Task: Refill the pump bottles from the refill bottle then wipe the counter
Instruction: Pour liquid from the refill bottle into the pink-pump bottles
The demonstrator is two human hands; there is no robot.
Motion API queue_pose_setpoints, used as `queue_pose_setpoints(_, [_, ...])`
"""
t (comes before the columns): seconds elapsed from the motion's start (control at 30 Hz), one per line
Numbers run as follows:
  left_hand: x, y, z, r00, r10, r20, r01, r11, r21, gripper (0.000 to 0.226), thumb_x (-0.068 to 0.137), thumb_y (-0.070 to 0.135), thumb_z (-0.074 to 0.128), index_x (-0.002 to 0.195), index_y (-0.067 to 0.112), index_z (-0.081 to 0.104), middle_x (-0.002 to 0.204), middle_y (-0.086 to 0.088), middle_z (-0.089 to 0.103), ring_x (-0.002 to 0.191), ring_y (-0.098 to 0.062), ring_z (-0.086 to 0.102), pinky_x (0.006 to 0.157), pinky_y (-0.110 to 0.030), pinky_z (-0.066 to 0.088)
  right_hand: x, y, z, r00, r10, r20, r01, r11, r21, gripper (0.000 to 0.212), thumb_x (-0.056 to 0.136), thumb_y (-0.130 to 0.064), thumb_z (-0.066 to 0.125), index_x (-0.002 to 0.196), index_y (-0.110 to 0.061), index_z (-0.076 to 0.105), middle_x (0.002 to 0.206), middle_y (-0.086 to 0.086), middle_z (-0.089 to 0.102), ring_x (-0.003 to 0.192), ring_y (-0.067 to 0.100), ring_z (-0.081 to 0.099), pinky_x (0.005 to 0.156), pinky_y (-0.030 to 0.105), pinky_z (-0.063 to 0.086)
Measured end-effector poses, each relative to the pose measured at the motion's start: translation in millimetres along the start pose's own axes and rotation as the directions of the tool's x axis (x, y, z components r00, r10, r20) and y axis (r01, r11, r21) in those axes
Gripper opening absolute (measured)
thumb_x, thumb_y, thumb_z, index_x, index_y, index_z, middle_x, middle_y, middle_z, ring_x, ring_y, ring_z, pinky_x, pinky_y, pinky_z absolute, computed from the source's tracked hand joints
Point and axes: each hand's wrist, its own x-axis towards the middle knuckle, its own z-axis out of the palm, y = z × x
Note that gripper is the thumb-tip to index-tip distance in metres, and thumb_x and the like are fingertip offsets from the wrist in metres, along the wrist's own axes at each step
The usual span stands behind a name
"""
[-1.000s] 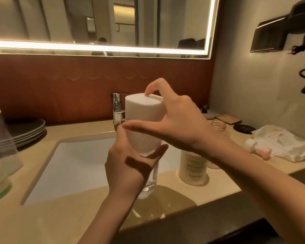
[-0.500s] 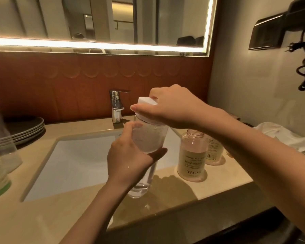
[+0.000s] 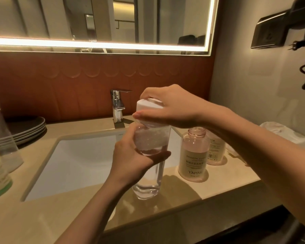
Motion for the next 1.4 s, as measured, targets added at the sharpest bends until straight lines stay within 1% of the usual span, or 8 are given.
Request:
queue_pose_setpoints(0.4, [1, 3, 6, 1.000, 0.009, -0.024, -0.005, 0.988, 0.155, 0.073, 0.053, 0.047, 0.085, 0.113, 0.035, 0.045, 0.107, 0.015, 0.058, 0.098, -0.008, 0.057, 0.075, -0.028, 0.055, -2, 12, -30, 0.945, 0.012, 0.327, -0.090, 0.970, 0.226, 0.056, 0.093, -0.055, 0.038, 0.144, -0.032, 0.033, 0.151, -0.011, 0.033, 0.123, -0.001, 0.032, 0.089, 0.014, 0.028])
queue_pose_setpoints(0.6, [3, 4, 7, 0.997, 0.031, -0.077, -0.010, 0.965, 0.261, 0.072, 0.057, 0.044, 0.086, 0.116, 0.032, 0.046, 0.104, 0.015, 0.055, 0.095, -0.012, 0.054, 0.077, -0.030, 0.053, 8, -6, -22, 0.978, 0.191, 0.084, -0.145, 0.912, -0.385, 0.069, 0.082, -0.076, 0.029, 0.072, -0.014, 0.057, 0.071, 0.000, 0.060, 0.061, 0.011, 0.056, 0.053, 0.018, 0.042])
queue_pose_setpoints(0.83, [0, -4, 0, 0.999, -0.013, -0.038, 0.019, 0.985, 0.169, 0.073, 0.055, 0.039, 0.086, 0.115, 0.034, 0.045, 0.108, 0.013, 0.056, 0.097, -0.008, 0.054, 0.072, -0.019, 0.050, -2, 0, -42, 0.900, -0.020, 0.435, -0.007, 0.998, 0.060, 0.059, 0.088, -0.025, 0.063, 0.139, -0.037, 0.037, 0.142, -0.015, 0.040, 0.116, -0.001, 0.040, 0.084, 0.010, 0.036])
queue_pose_setpoints(0.9, [0, -5, 1, 0.999, -0.010, -0.052, 0.019, 0.984, 0.177, 0.074, 0.055, 0.039, 0.086, 0.117, 0.032, 0.046, 0.108, 0.013, 0.056, 0.097, -0.008, 0.054, 0.071, -0.018, 0.049, -4, -3, -40, 0.921, -0.031, 0.389, -0.010, 0.995, 0.102, 0.067, 0.086, -0.040, 0.058, 0.146, -0.036, 0.028, 0.152, -0.017, 0.025, 0.128, -0.002, 0.028, 0.098, 0.013, 0.026])
queue_pose_setpoints(1.0, [-1, -4, 3, 0.999, -0.003, -0.047, 0.012, 0.981, 0.196, 0.071, 0.057, 0.039, 0.087, 0.114, 0.034, 0.044, 0.107, 0.014, 0.054, 0.096, -0.009, 0.054, 0.069, -0.019, 0.048, 0, -9, -28, 0.960, 0.146, 0.237, -0.110, 0.981, -0.160, 0.079, 0.079, -0.072, 0.035, 0.142, -0.025, 0.039, 0.147, -0.003, 0.041, 0.130, 0.018, 0.042, 0.103, 0.033, 0.035])
queue_pose_setpoints(1.13, [-2, -4, 3, 0.999, -0.011, -0.044, 0.020, 0.980, 0.200, 0.072, 0.057, 0.040, 0.087, 0.114, 0.037, 0.043, 0.114, 0.010, 0.058, 0.100, -0.013, 0.055, 0.076, -0.029, 0.053, 10, -10, -17, 0.978, 0.172, 0.115, -0.123, 0.931, -0.344, 0.061, 0.083, -0.071, 0.040, 0.089, -0.014, 0.060, 0.086, 0.001, 0.063, 0.070, 0.013, 0.059, 0.053, 0.017, 0.042])
queue_pose_setpoints(1.3, [0, -6, 1, 0.998, -0.016, -0.056, 0.029, 0.973, 0.230, 0.080, 0.057, 0.041, 0.086, 0.125, 0.027, 0.046, 0.121, 0.002, 0.059, 0.103, -0.016, 0.055, 0.081, -0.033, 0.055, 2, -6, -37, 0.915, 0.058, 0.399, -0.066, 0.998, 0.005, 0.054, 0.089, -0.030, 0.061, 0.138, -0.035, 0.038, 0.141, -0.007, 0.043, 0.112, 0.010, 0.049, 0.082, 0.018, 0.046])
queue_pose_setpoints(1.4, [0, -6, 2, 0.998, 0.001, -0.060, 0.014, 0.969, 0.245, 0.081, 0.057, 0.041, 0.086, 0.126, 0.026, 0.045, 0.122, 0.002, 0.059, 0.103, -0.017, 0.056, 0.082, -0.035, 0.055, 0, -8, -34, 0.941, 0.049, 0.334, -0.050, 0.999, -0.004, 0.065, 0.091, -0.048, 0.049, 0.148, -0.032, 0.023, 0.155, -0.009, 0.023, 0.137, 0.012, 0.029, 0.103, 0.025, 0.026])
